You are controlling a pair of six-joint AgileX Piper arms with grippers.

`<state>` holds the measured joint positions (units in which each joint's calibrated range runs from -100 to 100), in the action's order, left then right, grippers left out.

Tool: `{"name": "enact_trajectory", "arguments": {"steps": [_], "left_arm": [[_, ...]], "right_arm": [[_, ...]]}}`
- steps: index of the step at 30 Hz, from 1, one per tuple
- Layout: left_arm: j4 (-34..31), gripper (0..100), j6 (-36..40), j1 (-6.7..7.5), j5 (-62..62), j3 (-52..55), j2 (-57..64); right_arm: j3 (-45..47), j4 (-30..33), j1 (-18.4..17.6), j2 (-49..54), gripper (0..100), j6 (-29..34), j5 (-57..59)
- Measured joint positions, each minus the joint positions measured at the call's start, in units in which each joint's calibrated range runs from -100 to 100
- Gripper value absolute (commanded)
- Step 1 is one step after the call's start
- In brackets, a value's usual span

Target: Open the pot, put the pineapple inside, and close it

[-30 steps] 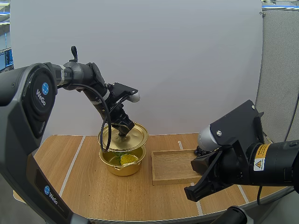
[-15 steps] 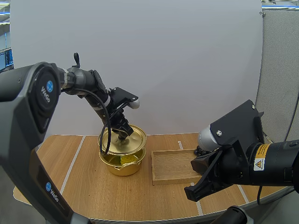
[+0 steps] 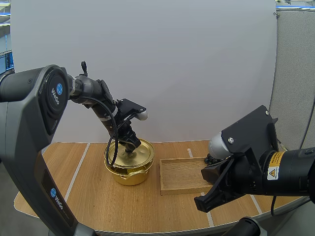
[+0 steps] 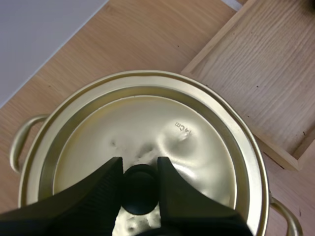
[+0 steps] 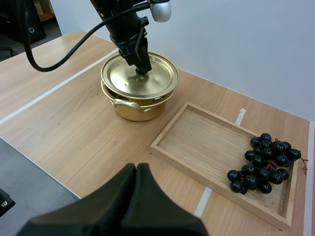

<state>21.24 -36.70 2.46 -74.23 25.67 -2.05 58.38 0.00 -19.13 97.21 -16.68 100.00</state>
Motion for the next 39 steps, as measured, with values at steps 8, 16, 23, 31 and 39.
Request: {"name": "enact_trajectory", "arguments": {"steps": [8, 16, 23, 31, 39], "left_arm": [[-0.1, 0, -0.92, 0.0, 4.27, 2.93, 0.0], [-0.1, 0, -0.92, 0.0, 4.08, 3.1, -0.84], [0.45, 0, -0.92, 0.0, 3.74, 3.1, -1.83], [0.57, 60, -0.92, 0.0, 3.38, 2.98, -1.94], [1.05, 100, -2.47, 0.0, 0.57, 2.88, -2.6]], "right_arm": [[0.0, 0.0, 0.0, 0.0, 0, 0.0, 0.0], [0.0, 0.0, 0.0, 0.0, 0, 0.0, 0.0], [0.0, 0.0, 0.0, 0.0, 0, 0.0, 0.0], [0.0, 0.0, 0.0, 0.0, 0, 0.0, 0.0], [0.0, 0.0, 0.0, 0.0, 0, 0.0, 0.0]]}}
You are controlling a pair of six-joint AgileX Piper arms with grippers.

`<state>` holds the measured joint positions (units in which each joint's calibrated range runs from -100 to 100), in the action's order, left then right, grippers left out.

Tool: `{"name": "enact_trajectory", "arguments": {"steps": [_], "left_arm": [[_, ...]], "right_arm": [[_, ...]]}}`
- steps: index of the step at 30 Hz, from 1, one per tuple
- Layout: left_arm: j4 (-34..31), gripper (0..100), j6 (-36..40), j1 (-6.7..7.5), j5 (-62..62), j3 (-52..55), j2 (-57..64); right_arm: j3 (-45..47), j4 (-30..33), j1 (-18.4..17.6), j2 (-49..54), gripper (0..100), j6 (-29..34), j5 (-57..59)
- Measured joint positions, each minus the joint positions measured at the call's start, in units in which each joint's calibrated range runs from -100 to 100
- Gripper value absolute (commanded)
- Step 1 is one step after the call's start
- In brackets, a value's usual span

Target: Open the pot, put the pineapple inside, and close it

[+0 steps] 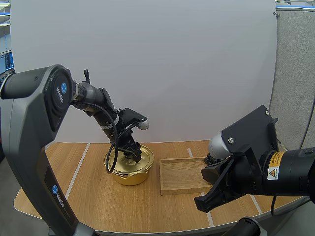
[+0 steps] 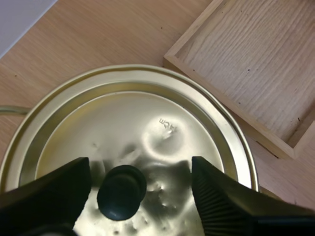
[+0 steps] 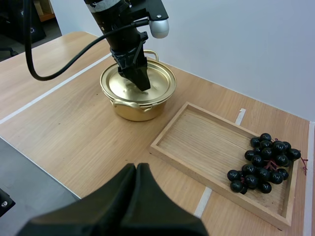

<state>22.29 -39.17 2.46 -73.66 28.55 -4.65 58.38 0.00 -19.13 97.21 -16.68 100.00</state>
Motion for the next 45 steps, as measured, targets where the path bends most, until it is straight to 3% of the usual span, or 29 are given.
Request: {"name": "enact_trajectory", "arguments": {"steps": [15, 28, 35, 45], "left_arm": [[-0.63, 100, 1.16, 0.0, -6.35, -2.83, 3.27], [-0.76, 100, 5.74, 0.0, -13.69, -15.08, 23.91], [-0.86, 100, 7.65, 0.0, -19.45, -15.38, 39.4], [-0.86, 100, 9.28, 0.0, -25.39, -15.38, 49.91]], "right_arm": [[0.0, 0.0, 0.0, 0.0, 0, 0.0, 0.0], [0.0, 0.0, 0.0, 0.0, 0, 0.0, 0.0], [0.0, 0.0, 0.0, 0.0, 0, 0.0, 0.0], [0.0, 0.0, 1.07, 0.0, 0, 0.0, 0.0]]}}
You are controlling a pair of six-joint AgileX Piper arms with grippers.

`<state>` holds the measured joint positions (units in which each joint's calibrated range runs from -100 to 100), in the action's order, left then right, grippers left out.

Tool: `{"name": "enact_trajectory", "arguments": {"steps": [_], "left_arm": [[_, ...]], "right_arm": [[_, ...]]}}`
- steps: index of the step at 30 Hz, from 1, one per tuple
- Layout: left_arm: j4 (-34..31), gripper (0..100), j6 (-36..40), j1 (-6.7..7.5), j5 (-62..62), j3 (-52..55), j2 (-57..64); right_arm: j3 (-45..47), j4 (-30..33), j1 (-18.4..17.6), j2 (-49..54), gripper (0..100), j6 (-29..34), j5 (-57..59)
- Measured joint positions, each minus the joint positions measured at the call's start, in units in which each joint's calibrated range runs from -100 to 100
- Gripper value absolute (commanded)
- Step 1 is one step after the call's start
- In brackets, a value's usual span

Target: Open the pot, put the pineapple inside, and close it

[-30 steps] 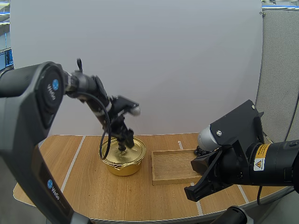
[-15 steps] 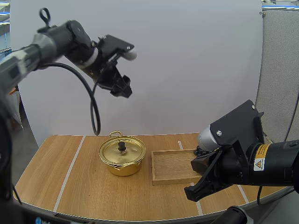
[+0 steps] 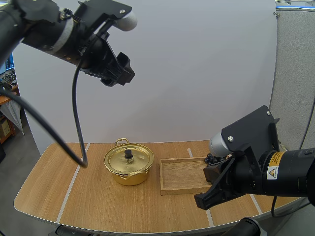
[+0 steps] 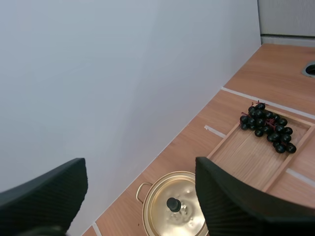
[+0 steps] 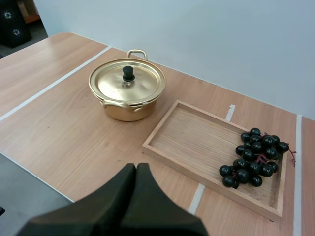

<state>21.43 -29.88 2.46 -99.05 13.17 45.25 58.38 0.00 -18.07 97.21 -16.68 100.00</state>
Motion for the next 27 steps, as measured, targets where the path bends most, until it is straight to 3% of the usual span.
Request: {"name": "enact_trajectory", "arguments": {"steps": [2, 6, 8, 13, 27], "left_arm": [[0.0, 81, 0.41, 0.0, -0.07, -0.11, 2.4], [-0.11, 21, 4.7, 0.0, -0.21, -0.11, 7.68], [-0.21, 0, 5.95, 0.0, -0.21, -0.11, 9.34], [-0.33, 0, 7.23, 0.0, -0.27, 0.65, 13.18], [-0.33, 0, 7.23, 0.0, -0.95, 24.45, 30.2]], "right_arm": [[0.0, 0.0, 1.13, 0.0, 0, 0.0, 0.0], [0.0, 0.0, 3.21, 0.0, 0, 0.0, 0.0], [0.0, 0.0, 4.7, 0.0, 0, 0.0, 0.0], [0.0, 0.0, 6.66, 0.0, 0, 0.0, 0.0], [0.0, 0.0, 8.94, 0.0, 0, 0.0, 0.0]]}}
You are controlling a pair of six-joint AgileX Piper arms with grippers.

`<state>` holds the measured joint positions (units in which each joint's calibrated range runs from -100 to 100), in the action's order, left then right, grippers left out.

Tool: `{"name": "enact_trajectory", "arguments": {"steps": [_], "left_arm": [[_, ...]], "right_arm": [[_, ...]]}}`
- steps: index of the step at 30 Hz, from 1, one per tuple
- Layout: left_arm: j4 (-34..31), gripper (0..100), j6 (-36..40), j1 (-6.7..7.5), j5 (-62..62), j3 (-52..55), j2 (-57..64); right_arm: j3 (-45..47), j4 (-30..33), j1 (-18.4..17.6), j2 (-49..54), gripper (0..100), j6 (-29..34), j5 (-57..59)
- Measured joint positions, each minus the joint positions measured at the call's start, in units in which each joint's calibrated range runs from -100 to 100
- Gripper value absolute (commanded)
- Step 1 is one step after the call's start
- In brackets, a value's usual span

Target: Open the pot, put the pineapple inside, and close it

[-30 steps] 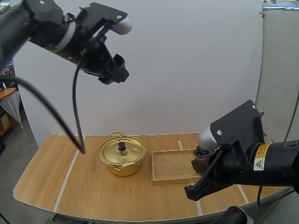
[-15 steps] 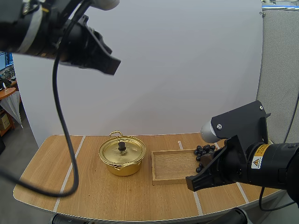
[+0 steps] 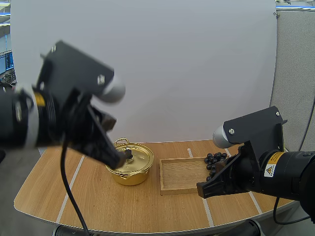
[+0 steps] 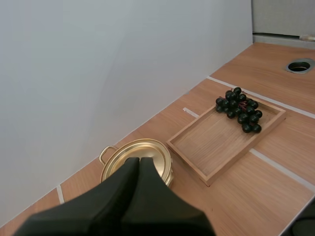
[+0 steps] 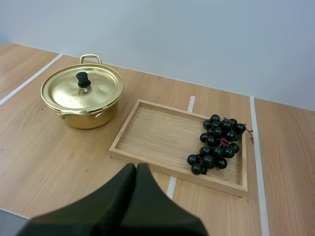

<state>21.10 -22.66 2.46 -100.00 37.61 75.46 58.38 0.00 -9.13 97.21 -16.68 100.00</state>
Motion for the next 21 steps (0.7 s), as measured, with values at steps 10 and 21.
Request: {"name": "enact_trajectory", "arguments": {"steps": [10, 21], "left_arm": [[0.11, 0, 4.53, 0.0, 19.36, 13.49, 11.98], [-0.66, 0, 16.84, -1.29, 54.87, 29.09, 24.19]], "right_arm": [[0.0, 0.0, 2.52, 0.0, 0, 1.4, -11.44], [0.0, 0.0, 3.49, 1.94, 0, 3.63, -31.12]]}}
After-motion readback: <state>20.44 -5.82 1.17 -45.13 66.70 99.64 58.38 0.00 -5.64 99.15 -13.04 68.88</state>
